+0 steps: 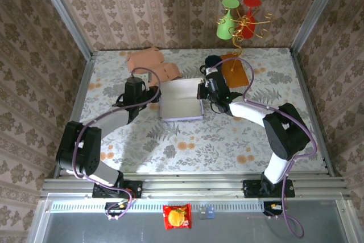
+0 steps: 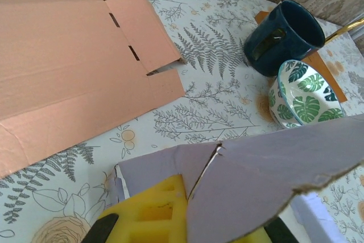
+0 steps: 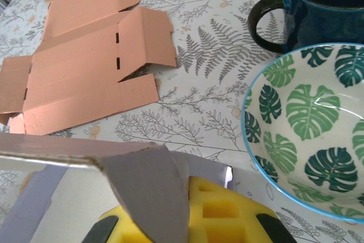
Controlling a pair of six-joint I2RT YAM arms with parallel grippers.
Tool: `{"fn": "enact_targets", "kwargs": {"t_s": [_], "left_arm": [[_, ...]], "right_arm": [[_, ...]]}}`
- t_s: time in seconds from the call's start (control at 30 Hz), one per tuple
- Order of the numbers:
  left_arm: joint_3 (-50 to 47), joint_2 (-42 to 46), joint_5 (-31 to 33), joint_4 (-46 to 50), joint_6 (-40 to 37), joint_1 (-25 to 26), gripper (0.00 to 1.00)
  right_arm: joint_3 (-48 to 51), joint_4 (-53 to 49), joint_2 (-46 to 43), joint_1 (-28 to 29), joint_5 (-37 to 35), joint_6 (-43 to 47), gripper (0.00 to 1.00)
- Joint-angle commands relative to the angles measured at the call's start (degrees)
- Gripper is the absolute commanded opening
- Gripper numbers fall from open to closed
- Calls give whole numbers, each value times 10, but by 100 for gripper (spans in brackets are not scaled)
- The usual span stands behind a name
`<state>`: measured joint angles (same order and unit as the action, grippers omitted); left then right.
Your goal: Fold the paper box
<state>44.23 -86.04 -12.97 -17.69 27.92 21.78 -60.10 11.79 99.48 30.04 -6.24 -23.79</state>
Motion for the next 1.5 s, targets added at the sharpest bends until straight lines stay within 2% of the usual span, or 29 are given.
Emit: {"fn": "enact_targets", "kwargs": {"t_s": [0.0,0.1,0.23,0.33,0.47,0.57,0.67,0.77,0.9,1.03,1.17,1.3,1.47], "left_arm": [[-25,22,-31,-62,13,26,0],[-51,28,-28,-77,10,33,0],[-76,35,-15,-84,10,40,0],[-88,45,3,-75,5,60,0],[-94,64,46,-43,-12,79,0],[-100,76,78,-29,-17,91,0],[-106,87,116,-14,-23,107,0],[-111,92,147,-5,-23,119,0],[-113,97,180,2,-20,139,0],[-115,103,199,6,-15,150,0],[-118,110,210,8,-11,162,0],[-124,110,224,3,-5,174,0],[-131,110,241,-2,-2,186,0]], "right_arm": [[39,45,-18,29,-12,30,0],[79,89,-28,41,-39,50,0],[92,75,-35,48,-43,51,0],[98,52,-52,51,-50,41,7],[81,-33,-82,51,-54,3,25],[66,-105,-108,50,-19,-30,38],[63,-177,-138,50,8,-103,59],[61,-241,-162,50,52,-169,63],[88,-266,-229,49,68,-247,71],[95,-293,-279,45,71,-321,74],[100,-281,-317,44,66,-455,73],[87,-263,-311,45,51,-607,71],[17,-290,-269,51,34,-723,72]]}}
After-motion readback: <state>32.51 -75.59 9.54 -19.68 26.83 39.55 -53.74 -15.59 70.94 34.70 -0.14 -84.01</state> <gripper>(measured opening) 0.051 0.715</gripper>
